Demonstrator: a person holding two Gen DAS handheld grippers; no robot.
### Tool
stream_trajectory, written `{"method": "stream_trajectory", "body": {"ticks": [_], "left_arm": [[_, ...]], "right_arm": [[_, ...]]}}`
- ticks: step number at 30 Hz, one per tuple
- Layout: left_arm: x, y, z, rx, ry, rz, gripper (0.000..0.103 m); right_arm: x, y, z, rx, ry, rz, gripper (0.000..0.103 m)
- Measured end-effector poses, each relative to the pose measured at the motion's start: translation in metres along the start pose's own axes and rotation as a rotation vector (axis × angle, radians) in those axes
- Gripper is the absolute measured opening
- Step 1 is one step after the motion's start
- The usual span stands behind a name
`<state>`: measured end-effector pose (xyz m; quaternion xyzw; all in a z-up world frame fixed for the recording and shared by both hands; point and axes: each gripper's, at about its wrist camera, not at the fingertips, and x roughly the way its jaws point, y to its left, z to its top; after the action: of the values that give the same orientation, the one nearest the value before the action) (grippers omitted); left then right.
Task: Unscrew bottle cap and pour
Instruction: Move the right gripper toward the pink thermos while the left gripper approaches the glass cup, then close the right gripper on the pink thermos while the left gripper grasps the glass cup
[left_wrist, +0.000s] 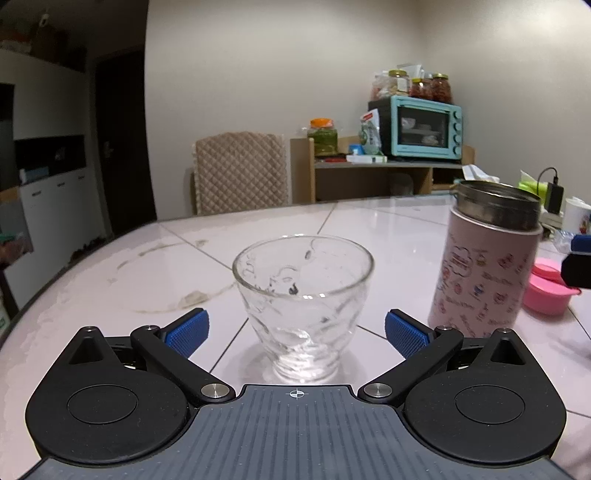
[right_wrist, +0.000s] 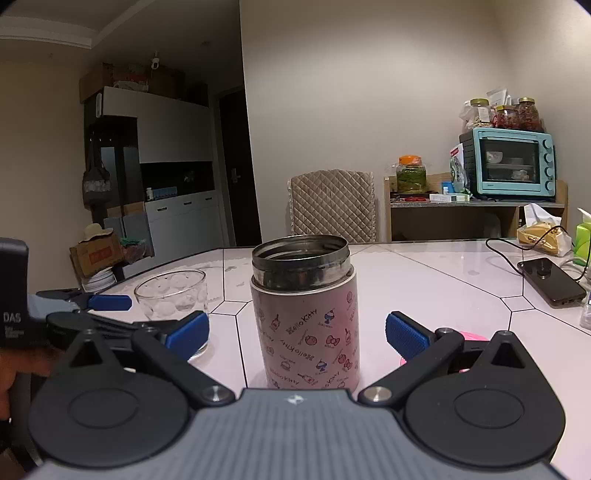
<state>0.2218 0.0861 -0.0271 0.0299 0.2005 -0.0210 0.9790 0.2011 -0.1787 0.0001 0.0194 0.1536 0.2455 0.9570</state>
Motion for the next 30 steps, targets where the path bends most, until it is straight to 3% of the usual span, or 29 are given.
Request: {"method": "stream_trajectory", "body": {"ticks": [30], "left_arm": [[0.041,0.011,0.011,-0.029,-0.034,-0.072,0.103]], "right_arm": [[0.035,-0.005,0.002,-0.007,0.027,-0.014,0.103]]}}
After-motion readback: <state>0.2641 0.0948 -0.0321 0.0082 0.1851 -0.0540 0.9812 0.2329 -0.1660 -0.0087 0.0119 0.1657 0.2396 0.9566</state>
